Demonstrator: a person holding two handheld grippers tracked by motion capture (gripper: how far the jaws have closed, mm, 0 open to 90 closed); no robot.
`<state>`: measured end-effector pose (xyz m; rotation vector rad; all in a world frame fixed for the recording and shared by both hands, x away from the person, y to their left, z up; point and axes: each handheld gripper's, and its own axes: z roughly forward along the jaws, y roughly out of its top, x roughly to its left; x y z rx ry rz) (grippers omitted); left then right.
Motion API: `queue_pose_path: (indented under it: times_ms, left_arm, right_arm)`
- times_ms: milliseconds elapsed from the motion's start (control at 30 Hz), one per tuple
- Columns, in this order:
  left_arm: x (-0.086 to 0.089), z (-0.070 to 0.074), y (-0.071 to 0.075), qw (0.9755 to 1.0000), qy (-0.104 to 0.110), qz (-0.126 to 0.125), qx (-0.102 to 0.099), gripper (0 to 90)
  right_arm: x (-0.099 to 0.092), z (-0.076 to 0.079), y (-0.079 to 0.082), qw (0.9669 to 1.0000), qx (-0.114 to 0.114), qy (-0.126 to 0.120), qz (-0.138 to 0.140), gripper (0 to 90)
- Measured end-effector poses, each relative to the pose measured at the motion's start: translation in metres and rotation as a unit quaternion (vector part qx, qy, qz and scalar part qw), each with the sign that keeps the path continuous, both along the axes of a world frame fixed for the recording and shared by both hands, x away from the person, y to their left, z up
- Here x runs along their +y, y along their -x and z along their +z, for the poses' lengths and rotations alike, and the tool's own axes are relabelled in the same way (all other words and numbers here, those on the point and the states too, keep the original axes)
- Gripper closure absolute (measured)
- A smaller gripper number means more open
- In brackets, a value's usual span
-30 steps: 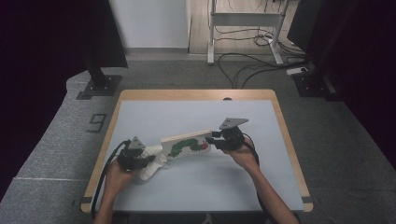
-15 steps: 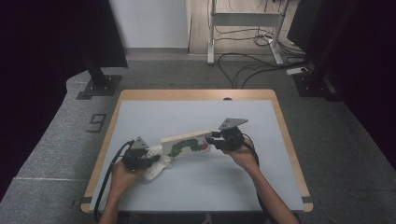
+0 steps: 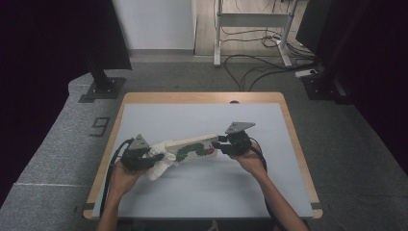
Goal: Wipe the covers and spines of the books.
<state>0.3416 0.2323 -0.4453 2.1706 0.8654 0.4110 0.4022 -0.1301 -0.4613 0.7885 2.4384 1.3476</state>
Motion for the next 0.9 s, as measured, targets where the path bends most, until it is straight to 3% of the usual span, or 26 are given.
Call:
queue_pose_path:
  times_ms: [167, 300, 533, 900]
  left_arm:
    - [0.000, 0.010, 0.002, 0.9999, -0.003, -0.003, -0.011, 60.4]
    - [-0.001, 0.010, 0.002, 0.9999, -0.005, -0.004, -0.009, 60.3]
    - [0.001, 0.002, 0.000, 1.0000, 0.001, -0.006, 0.001, 60.2]
    - [0.000, -0.021, -0.006, 0.9996, 0.000, -0.004, 0.026, 60.0]
  right_arm:
    - [0.000, 0.000, 0.000, 1.0000, 0.000, 0.001, 0.001, 63.1]
    - [0.000, 0.000, 0.000, 1.0000, -0.001, 0.000, 0.000, 63.0]
    - [0.000, 0.000, 0.001, 1.0000, 0.000, -0.001, 0.000, 62.9]
    - [0.000, 0.000, 0.001, 1.0000, -0.001, -0.001, -0.001, 62.9]
